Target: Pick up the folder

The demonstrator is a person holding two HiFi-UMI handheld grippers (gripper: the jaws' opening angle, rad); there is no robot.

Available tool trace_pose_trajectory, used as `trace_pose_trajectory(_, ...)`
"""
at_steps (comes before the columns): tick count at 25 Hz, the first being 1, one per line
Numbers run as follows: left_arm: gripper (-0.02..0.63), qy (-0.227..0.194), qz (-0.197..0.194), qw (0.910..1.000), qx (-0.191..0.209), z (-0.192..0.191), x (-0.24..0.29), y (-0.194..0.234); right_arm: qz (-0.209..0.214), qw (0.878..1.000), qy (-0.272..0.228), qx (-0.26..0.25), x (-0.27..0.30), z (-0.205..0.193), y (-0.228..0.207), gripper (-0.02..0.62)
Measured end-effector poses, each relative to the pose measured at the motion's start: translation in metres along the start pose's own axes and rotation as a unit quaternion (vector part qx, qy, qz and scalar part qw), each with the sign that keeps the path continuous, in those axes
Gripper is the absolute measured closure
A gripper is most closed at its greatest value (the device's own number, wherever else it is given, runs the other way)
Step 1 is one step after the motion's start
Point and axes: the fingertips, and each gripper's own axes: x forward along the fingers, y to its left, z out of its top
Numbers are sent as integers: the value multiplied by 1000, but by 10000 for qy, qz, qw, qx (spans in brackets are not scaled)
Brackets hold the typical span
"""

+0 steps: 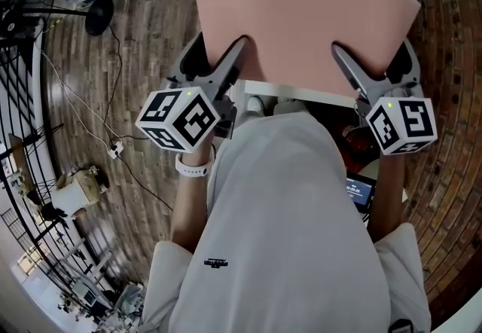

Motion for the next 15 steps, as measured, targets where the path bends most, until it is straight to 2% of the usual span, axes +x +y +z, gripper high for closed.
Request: trace_pose_trajectory(15,238,-312,-94,9994,130,19,-20,-1,-28,9997,-255,-50,-7,16,17,49)
